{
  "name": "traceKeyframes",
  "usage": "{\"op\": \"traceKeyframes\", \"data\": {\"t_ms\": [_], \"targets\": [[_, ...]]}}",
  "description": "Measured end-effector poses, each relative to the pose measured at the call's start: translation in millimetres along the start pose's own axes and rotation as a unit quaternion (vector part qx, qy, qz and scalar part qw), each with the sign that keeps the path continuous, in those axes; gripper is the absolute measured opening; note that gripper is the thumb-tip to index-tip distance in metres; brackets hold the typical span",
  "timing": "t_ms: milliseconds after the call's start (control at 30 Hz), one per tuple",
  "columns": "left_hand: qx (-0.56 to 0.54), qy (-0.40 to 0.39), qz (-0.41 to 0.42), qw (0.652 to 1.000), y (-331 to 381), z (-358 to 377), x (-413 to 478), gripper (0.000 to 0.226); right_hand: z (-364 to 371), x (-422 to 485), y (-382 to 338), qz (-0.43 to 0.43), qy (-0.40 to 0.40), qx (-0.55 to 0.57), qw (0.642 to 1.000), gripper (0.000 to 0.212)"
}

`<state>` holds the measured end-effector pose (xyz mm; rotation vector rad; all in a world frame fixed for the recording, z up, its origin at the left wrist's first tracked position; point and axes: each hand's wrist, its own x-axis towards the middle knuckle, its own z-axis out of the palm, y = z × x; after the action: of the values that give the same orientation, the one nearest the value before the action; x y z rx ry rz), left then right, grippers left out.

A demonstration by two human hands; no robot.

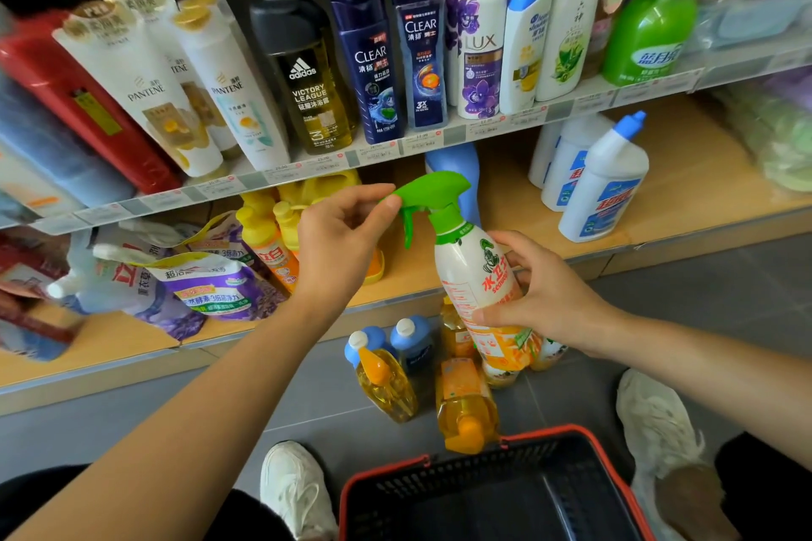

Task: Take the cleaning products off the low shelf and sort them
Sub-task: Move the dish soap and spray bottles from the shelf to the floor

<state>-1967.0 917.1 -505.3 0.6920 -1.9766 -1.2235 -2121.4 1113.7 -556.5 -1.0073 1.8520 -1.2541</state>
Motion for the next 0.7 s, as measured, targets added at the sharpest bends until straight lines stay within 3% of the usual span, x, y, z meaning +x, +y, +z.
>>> {"op": "traceKeyframes", "data": {"t_ms": [167, 267, 433, 567, 700], "targets": [[-0.254, -0.047, -0.166, 0.952, 0, 3, 3, 0.028, -2, 0, -2, 0.046, 0.017, 0.048, 0.998, 0.083], [-0.258, -0.063, -0.216, 0.94, -3, 11, 0, 0.028, -2, 0, -6, 0.088, -0.018, 0.152, 0.984, 0.077], [-0.242, -0.161, -0.259, 0.921, -4, 26, -13, 0.028, -1, -4, -15, 0.146, -0.122, 0.309, 0.932, 0.066], [-0.289, -0.154, -0.305, 0.895, -1, 33, -18, 0.031, 1, -10, -18, 0.169, -0.184, 0.352, 0.902, 0.072], [-0.334, -0.159, -0.341, 0.864, 1, 32, -19, 0.042, -1, -12, -19, 0.172, -0.209, 0.361, 0.893, 0.064]]}}
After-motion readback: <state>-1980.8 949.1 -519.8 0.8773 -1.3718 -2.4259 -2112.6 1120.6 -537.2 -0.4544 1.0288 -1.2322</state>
